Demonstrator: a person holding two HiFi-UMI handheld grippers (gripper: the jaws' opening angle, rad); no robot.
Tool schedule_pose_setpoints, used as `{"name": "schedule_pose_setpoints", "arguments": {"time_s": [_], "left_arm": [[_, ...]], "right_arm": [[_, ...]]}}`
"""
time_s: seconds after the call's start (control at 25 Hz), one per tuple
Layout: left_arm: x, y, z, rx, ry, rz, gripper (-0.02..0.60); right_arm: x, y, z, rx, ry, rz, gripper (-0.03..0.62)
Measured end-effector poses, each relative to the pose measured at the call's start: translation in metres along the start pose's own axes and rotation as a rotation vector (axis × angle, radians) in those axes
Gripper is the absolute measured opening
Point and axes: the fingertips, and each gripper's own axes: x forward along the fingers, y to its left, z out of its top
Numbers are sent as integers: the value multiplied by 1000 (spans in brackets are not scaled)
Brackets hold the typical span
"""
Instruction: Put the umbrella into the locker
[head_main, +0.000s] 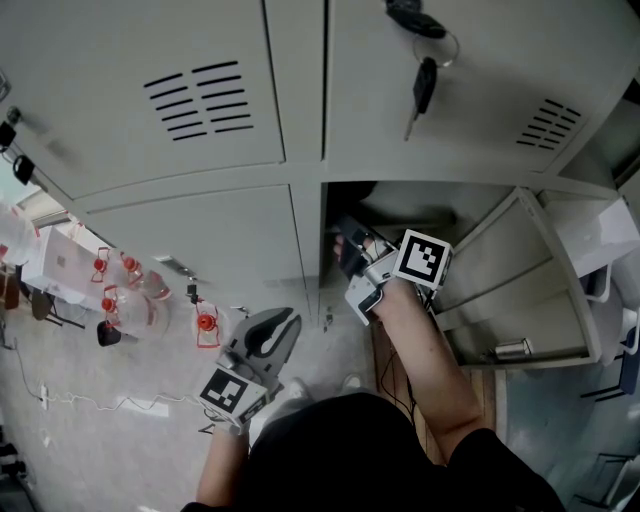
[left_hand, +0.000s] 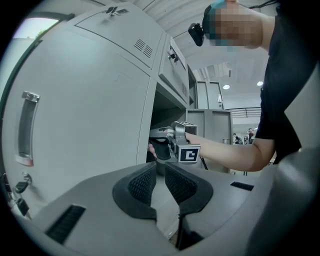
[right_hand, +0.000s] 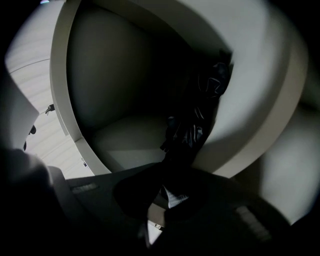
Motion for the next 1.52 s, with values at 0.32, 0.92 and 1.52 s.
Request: {"name": "schedule_pose_setpoints", "arguments": {"time_s": [0.32,0.92,1.52], "left_arm": [[-3,0,-1,38,-28,-23,54],[12,-28,11,43,-51,-138,54],[10,-34,16,25,-92,-168,12]], "right_arm": [[-30,13,-5,-38,-22,2,-3],[-117,44,-52,-626,25,-162,-3],[-157,43,-73,-1067,58,-325,-3]]}}
